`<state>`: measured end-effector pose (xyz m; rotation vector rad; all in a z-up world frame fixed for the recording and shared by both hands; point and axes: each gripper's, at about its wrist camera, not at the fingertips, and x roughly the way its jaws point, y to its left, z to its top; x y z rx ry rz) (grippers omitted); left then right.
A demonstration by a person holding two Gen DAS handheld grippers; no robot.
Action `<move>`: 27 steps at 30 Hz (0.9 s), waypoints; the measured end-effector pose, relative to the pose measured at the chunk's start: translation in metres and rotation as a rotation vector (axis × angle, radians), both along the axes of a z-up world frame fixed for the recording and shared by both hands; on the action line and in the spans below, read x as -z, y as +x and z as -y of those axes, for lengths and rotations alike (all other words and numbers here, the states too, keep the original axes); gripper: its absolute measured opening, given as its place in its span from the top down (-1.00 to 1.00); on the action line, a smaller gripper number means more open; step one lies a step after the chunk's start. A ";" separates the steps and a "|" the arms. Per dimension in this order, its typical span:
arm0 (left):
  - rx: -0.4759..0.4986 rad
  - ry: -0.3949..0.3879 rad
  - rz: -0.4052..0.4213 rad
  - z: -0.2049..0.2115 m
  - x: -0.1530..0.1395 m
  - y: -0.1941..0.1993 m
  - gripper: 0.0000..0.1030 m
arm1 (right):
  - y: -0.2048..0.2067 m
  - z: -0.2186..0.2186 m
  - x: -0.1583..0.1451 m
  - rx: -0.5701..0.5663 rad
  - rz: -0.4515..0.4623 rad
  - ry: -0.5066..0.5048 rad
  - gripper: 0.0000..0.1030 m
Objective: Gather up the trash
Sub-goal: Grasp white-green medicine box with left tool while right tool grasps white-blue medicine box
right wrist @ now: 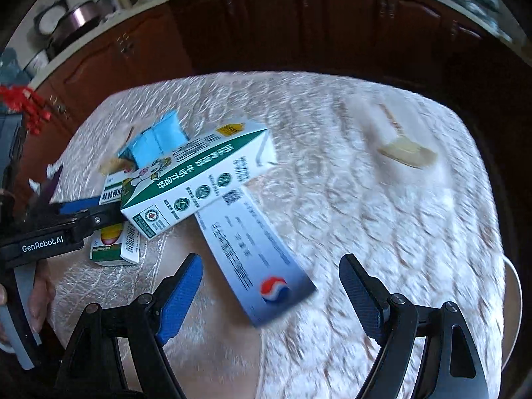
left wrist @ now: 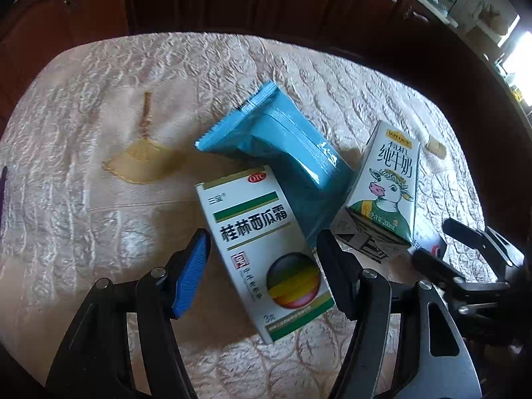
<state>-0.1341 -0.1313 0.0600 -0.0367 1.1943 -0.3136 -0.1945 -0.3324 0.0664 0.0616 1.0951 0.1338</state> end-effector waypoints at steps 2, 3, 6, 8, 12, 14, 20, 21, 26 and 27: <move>0.013 0.017 -0.004 0.005 0.003 0.002 -0.27 | 0.010 -0.004 0.009 -0.023 -0.028 0.006 -0.59; 0.016 0.016 -0.001 0.006 0.004 0.002 -0.27 | 0.014 -0.005 0.013 -0.028 -0.049 0.012 -0.59; 0.021 0.027 0.001 0.009 0.006 0.002 -0.27 | 0.018 -0.005 0.015 -0.011 -0.057 0.036 -0.54; 0.034 0.035 0.001 0.008 0.006 0.001 -0.27 | 0.018 -0.001 0.016 0.021 -0.073 0.060 -0.20; 0.084 0.073 0.006 0.007 0.003 -0.003 -0.23 | 0.002 0.011 0.011 0.054 -0.098 0.076 -0.07; 0.088 0.080 0.007 0.002 0.002 -0.005 -0.23 | -0.012 0.014 0.005 0.065 -0.104 0.052 -0.06; 0.057 0.065 -0.040 -0.002 0.010 -0.003 -0.24 | -0.026 0.018 -0.001 0.104 -0.066 0.034 -0.55; 0.061 0.074 -0.034 0.000 0.010 -0.005 -0.24 | -0.023 0.013 0.001 0.096 -0.066 0.031 -0.55; 0.120 0.110 0.016 0.006 0.004 -0.014 -0.18 | -0.016 -0.002 0.019 0.098 -0.103 -0.065 -0.02; 0.122 0.108 0.027 0.004 0.001 -0.017 -0.16 | -0.019 0.000 0.017 0.103 -0.093 -0.046 0.00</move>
